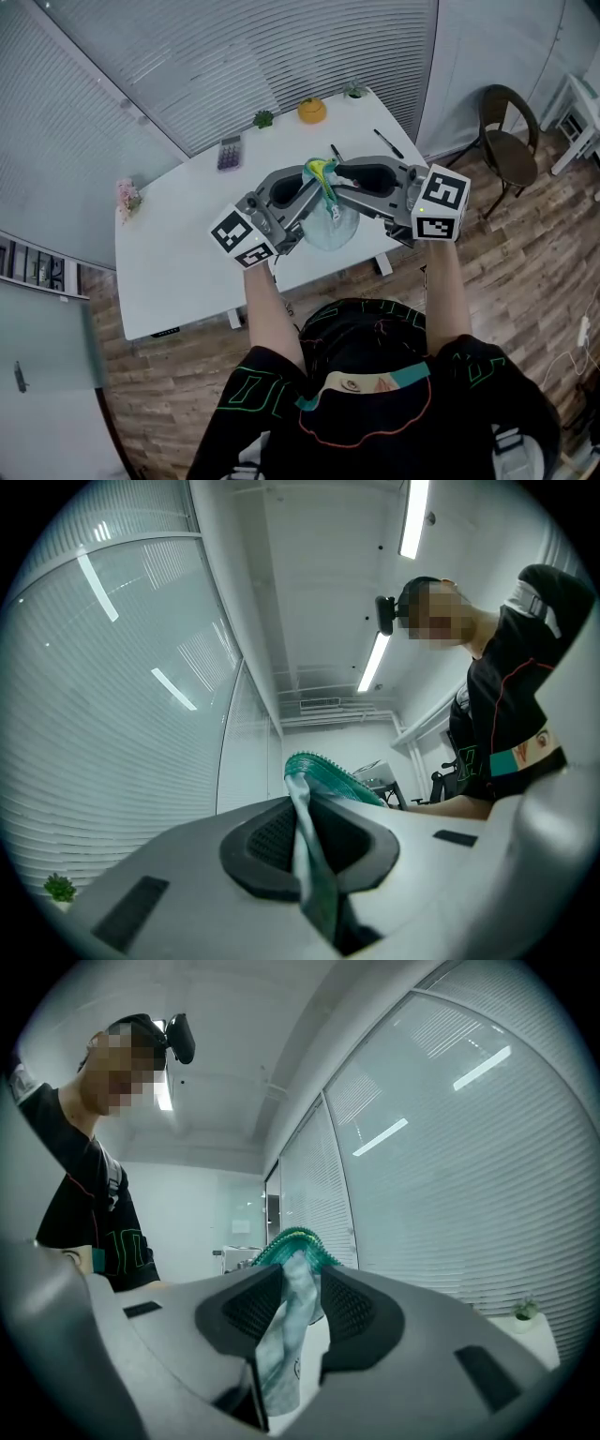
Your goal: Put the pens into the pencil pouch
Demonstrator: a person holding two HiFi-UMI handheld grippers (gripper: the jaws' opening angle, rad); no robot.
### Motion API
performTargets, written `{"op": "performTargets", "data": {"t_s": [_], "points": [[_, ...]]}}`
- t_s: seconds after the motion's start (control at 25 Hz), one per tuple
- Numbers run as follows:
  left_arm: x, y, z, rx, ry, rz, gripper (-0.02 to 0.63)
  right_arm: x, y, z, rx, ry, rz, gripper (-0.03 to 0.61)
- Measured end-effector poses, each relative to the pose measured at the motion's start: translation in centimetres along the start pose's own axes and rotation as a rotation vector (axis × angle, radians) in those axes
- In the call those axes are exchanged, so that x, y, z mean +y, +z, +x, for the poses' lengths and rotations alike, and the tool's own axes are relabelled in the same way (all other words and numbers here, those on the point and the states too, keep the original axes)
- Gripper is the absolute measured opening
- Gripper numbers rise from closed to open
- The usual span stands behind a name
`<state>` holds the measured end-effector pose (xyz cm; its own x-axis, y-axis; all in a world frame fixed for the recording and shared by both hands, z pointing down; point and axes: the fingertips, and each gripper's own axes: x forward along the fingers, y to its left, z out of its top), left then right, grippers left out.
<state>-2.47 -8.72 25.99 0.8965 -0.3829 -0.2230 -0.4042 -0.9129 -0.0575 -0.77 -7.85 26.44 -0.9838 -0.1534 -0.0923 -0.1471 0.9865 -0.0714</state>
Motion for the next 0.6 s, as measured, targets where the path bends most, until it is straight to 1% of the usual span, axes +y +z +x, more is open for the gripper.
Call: {"op": "performTargets", "data": {"t_s": [0.16, 0.28, 0.44, 0.52, 0.6], "points": [[-0.1, -0.2, -0.2, 0.015, 0.008, 0.006, 0.029, 0.2, -0.3, 0.3, 0.032, 0.001, -0.009, 0.118], [-0.2, -0.8, 0.0, 0.057, 0.018, 0.024, 0.028, 0.2, -0.9, 0.4, 0.072, -0.011, -0.04, 0.113], [-0.6, -1.4, 0.3, 0.107, 0.014, 0.045, 0.026, 0.4, -1.4, 0.0, 0.116, -0.017, -0.065, 0.087], [-0.7, -1.4, 0.3, 0.102, 0.007, 0.043, 0.028, 0.2, -1.4, -0.3, 0.114, -0.019, -0.056, 0.032], [-0.8, -1.4, 0.4, 0.084, -0.003, 0.035, 0.034, 0.0, -1.3, -0.6, 0.091, 0.0, -0.024, 0.017]]}}
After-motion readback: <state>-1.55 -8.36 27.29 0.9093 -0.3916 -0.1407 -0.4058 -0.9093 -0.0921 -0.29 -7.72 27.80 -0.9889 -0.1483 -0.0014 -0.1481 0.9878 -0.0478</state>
